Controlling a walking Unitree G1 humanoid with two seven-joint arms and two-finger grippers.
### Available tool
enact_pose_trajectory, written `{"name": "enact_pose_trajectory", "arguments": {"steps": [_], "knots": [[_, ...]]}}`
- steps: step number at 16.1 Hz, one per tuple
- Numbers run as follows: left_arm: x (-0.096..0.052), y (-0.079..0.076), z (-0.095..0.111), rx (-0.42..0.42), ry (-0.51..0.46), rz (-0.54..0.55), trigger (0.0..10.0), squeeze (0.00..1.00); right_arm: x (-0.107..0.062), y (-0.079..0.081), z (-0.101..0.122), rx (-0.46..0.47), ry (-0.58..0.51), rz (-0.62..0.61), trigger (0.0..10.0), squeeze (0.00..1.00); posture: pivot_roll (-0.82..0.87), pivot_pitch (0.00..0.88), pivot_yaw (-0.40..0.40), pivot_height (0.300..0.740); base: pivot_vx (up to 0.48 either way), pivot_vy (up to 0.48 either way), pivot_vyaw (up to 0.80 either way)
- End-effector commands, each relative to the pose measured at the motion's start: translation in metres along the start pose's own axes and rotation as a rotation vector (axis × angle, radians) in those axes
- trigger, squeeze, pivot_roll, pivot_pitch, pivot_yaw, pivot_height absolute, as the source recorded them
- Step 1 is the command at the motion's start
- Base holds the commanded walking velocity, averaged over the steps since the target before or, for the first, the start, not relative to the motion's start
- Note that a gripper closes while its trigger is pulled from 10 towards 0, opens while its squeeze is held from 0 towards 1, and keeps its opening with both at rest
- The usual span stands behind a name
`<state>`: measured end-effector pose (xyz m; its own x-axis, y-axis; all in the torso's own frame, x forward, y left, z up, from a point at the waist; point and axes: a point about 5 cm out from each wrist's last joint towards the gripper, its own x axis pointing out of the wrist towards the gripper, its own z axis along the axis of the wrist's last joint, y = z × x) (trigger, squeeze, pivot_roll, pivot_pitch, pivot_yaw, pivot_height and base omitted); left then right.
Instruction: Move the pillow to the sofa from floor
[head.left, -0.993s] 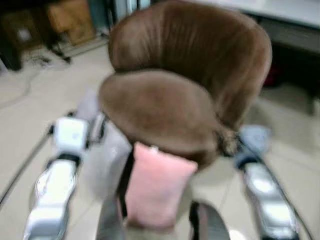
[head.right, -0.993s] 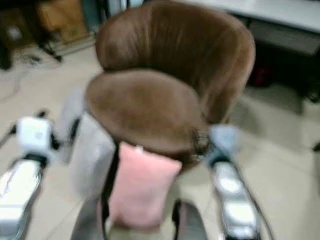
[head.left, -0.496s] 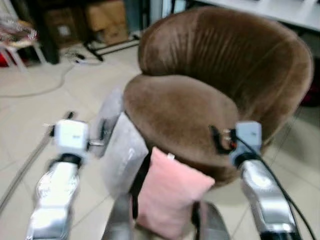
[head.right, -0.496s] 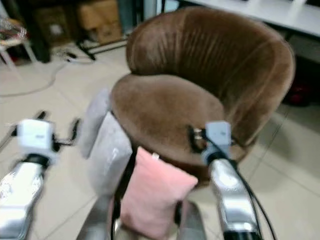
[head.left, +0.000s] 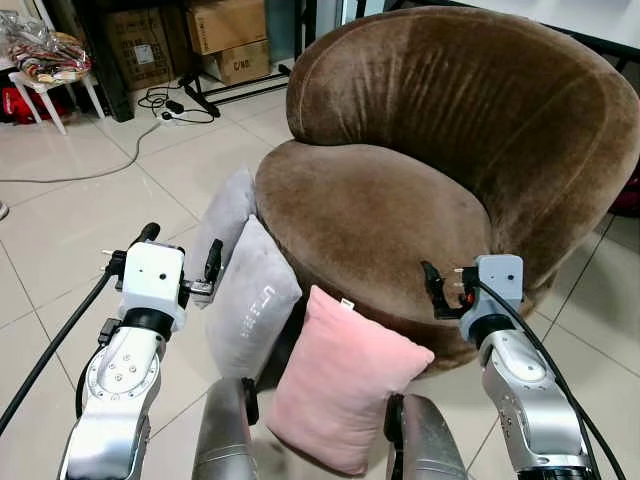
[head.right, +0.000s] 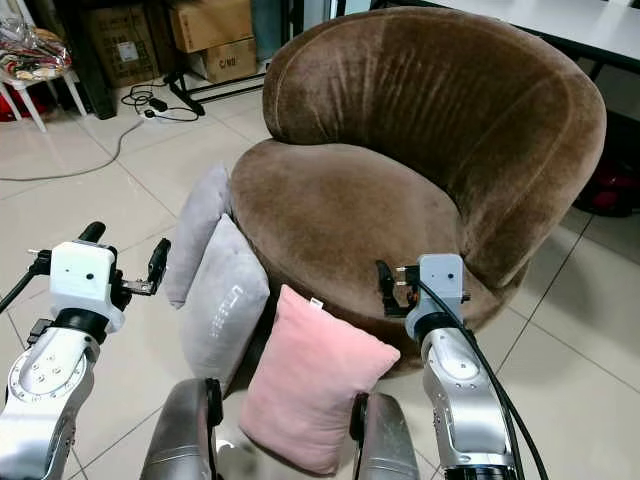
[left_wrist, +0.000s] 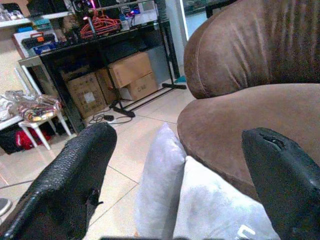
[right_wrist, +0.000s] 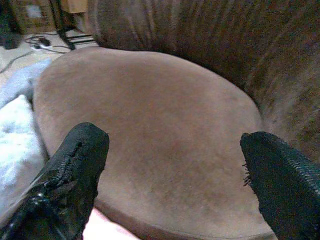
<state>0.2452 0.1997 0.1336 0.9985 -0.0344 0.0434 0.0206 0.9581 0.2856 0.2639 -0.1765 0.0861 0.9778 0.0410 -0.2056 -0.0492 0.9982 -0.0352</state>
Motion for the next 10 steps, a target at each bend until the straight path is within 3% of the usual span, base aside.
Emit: {"name": "enact_pose_trajectory", "arguments": {"steps": [1, 10], "knots": [[0.000, 0.001, 0.003, 0.010, -0.013, 0.001, 10.0, 0.00, 0.001, -0.001, 0.001, 0.010, -0.004, 0.021, 10.0, 0.00, 0.03, 0.000, -0.024, 0.517, 0.000, 0.000, 0.00], [0.007, 0.003, 0.003, 0.030, -0.015, -0.043, 10.0, 0.00, 0.005, 0.010, -0.007, 0.045, 0.045, 0.085, 10.0, 0.00, 0.05, 0.000, -0.044, 0.437, 0.000, 0.000, 0.00]]}}
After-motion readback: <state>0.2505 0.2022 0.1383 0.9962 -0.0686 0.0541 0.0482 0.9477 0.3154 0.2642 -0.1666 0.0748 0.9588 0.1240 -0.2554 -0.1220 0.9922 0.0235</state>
